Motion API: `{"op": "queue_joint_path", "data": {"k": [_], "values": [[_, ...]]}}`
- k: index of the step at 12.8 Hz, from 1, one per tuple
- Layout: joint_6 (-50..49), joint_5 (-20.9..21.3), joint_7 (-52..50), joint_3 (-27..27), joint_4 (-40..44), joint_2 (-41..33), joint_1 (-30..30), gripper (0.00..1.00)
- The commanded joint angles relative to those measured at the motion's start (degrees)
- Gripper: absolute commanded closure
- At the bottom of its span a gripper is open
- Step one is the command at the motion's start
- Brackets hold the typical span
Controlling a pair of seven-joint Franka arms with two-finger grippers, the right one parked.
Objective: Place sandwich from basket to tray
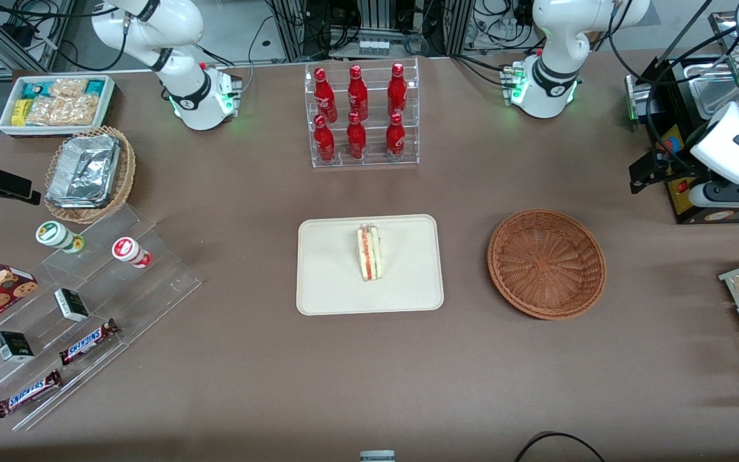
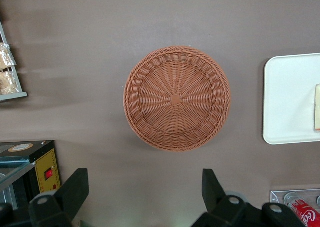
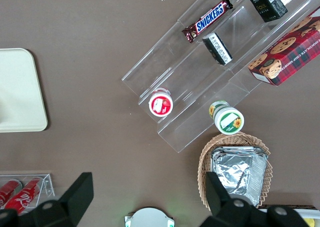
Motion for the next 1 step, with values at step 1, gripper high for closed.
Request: {"op": "queue_joint_path", "data": {"k": [1], "values": [[-2.02, -0.10, 0.21, 0.75, 1.70, 0.27, -0.02, 0.00]]}}
